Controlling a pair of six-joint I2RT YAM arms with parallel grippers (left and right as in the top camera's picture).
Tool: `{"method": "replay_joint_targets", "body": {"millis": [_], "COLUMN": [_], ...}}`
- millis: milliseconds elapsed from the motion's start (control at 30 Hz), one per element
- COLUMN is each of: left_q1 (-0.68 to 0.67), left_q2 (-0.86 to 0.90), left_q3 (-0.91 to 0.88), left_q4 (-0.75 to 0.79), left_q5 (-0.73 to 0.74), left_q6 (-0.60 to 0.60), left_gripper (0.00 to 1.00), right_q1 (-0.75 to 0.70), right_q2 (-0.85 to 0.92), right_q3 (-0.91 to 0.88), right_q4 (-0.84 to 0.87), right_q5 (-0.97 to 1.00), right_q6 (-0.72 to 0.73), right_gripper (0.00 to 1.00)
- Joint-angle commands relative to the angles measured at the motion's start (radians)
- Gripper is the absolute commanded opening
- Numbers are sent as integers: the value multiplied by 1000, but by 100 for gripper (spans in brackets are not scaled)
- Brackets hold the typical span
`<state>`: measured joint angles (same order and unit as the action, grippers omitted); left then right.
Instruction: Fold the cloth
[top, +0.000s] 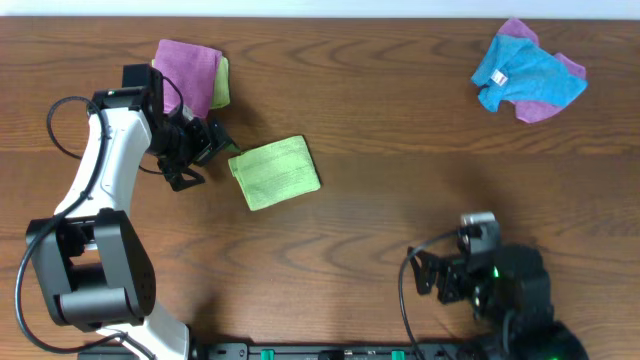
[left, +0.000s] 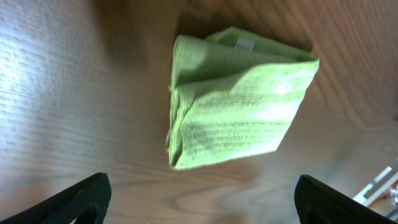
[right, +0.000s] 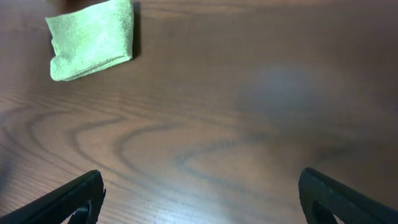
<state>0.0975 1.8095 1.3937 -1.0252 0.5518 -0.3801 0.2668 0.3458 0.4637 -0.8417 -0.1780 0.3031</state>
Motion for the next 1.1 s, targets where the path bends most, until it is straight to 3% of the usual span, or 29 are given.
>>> {"method": "replay_joint_targets", "body": {"millis": [0,200,467,967,1067], "left_q1": [5,4,-13,-92,-95], "left_q2": [-21,-30,-58,-269,-304], "left_q3": [16,15,15,15,15], "left_q4": [-22,-60,-63,-132,-148], "left_q5": [26,45,35,-290,-280], "left_q6": [34,48,82,159,149], "left_gripper": [96,95,95,95,95], "right_q1": [-11,-11,-11,-11,-11], "right_q2": [-139,-311,-319,-319,-319], "right_q3": [-37,-52,-53,-53,-53], "right_q4": [-56,-120,-117,-148,-148], "right_q5": [26,59,77,77,76], "right_q6": [96,131,130,130,130], "right_gripper": [99,99,99,99,99]}}
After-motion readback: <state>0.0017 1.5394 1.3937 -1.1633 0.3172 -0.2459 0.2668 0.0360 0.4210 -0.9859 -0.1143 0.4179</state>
